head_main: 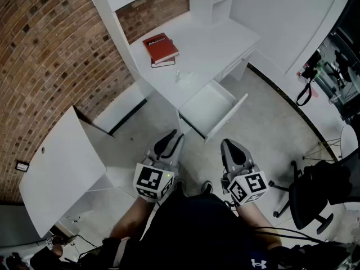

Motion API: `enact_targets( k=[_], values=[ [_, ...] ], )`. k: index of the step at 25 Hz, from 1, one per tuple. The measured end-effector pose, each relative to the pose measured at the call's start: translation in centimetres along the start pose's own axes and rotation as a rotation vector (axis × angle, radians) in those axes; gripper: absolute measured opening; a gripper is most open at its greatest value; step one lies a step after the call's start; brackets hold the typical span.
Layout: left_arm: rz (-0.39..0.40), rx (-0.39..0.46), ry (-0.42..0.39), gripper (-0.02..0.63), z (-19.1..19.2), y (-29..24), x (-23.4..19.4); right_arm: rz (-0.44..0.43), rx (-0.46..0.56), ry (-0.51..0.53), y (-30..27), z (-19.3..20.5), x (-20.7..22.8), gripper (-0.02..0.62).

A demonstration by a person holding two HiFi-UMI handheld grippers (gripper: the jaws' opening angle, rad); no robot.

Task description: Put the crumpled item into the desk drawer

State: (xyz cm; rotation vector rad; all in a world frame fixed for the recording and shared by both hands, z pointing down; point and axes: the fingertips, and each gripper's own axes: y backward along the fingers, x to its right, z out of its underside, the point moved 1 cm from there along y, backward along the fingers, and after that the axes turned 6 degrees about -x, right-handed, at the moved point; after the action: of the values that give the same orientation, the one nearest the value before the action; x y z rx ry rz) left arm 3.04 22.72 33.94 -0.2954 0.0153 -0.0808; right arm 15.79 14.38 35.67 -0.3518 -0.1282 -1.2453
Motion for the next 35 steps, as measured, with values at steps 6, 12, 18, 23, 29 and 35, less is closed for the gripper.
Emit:
enact_targets(
  k=[6, 12, 18, 23, 29, 35],
  values=[
    [-0.022, 0.001, -0.003, 0.098, -0.3, 0.2, 1.7, -0.016, 0.003, -0.006, 1.7, -0.2, 0.7, 0.002],
    [-0.043, -0.043, 0.031, 0.098, 0.1, -0.2, 3.3, -0.065, 0.021, 0.052, 2.6, -0.8, 1.0, 0.002],
    [-0.101, -0.026, 0.04, 0.098, 0.4, -0.5, 4.2, -0.131, 0.004, 0.085, 2.5, -0.5, 1.2, 0.003],
    [-0.143, -0.05, 0.068, 0.098, 1.7, 0.0, 3.4, -0.153, -0.039, 0.056, 1.1, 0.6, 1.5, 0.002],
    [-0.168, -0.046, 0.087, 0.098, 2.5, -0.5, -0.4, -0.16, -0.062, 0.06, -2.3, 1.0, 1.0, 0.003],
    [-0.135, -0.048, 0.105, 0.098, 2.3, -2.6, -5.4, -0.125, -0.084, 0.053, -7.2, 0.4, 0.7, 0.003]
  ],
)
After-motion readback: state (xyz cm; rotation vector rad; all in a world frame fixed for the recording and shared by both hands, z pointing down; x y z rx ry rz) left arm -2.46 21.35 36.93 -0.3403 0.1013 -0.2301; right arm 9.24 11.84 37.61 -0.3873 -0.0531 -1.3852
